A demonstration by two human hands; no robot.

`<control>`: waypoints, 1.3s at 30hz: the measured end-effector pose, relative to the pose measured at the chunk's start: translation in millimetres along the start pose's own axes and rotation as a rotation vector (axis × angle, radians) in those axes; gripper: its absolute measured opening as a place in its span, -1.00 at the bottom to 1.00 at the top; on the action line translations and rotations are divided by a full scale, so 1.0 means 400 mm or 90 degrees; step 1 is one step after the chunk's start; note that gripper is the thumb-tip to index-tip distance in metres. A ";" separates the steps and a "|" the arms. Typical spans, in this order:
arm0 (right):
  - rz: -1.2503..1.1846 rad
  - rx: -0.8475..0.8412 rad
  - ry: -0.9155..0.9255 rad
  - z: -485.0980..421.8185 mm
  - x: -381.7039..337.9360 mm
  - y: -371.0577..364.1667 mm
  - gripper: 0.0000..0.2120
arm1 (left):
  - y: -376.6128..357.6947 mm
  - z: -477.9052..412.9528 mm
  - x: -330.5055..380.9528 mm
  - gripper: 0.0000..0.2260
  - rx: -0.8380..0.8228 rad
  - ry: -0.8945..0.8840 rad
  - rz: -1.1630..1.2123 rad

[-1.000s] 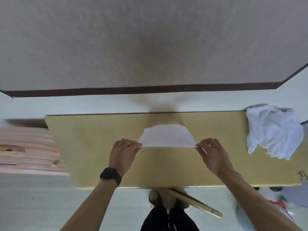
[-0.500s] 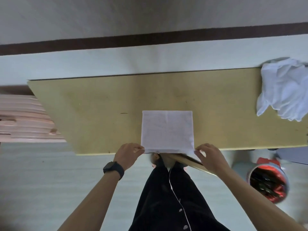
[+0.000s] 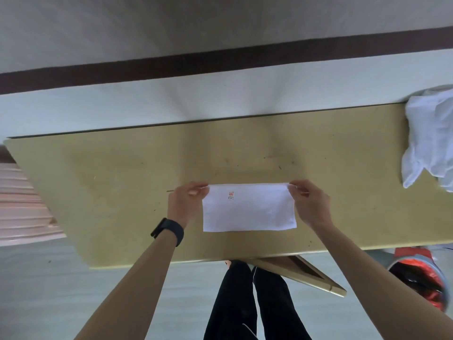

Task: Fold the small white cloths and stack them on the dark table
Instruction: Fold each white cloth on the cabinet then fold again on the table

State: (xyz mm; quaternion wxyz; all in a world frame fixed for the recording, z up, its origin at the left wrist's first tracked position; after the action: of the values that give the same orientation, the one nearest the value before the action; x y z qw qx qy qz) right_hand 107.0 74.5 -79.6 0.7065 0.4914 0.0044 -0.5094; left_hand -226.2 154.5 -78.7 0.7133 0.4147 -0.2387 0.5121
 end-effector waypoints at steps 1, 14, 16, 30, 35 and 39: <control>0.001 0.000 -0.002 -0.006 0.001 -0.004 -0.84 | -0.004 -0.006 -0.007 -0.91 0.000 0.005 -0.001; 0.113 0.034 0.043 -0.049 -0.020 -0.011 -0.90 | -0.025 -0.046 -0.002 -0.91 -0.025 -0.036 -0.177; 0.175 0.051 0.079 -0.051 -0.026 -0.015 -0.92 | -0.029 -0.048 -0.002 -0.93 -0.036 -0.053 -0.233; 0.187 0.022 0.102 0.187 -0.056 -0.103 -0.72 | -0.115 0.028 0.017 -0.88 -0.066 -0.534 -0.535; 0.391 -0.004 0.090 0.142 -0.068 -0.159 -0.60 | -0.098 0.040 -0.012 -0.86 -0.055 -0.432 -0.556; 0.471 0.041 0.233 0.033 -0.161 -0.159 -0.56 | -0.103 0.098 -0.029 -0.89 -0.064 -0.387 -0.553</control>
State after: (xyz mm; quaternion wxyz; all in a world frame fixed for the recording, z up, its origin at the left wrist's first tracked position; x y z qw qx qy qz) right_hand 23.6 111.3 -84.1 0.8136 0.5643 -0.0627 -0.1250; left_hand -188.8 110.1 -80.5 0.7772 0.5705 -0.2651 0.0147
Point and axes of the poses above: each hand's wrist, its own z-axis away from the middle knuckle, its own y-axis out of the back of the hand, x = y × z, the point moved 7 cm from there along -z, towards the middle knuckle, and after that the axes turned 13 degrees about z, right-handed, at the moved point
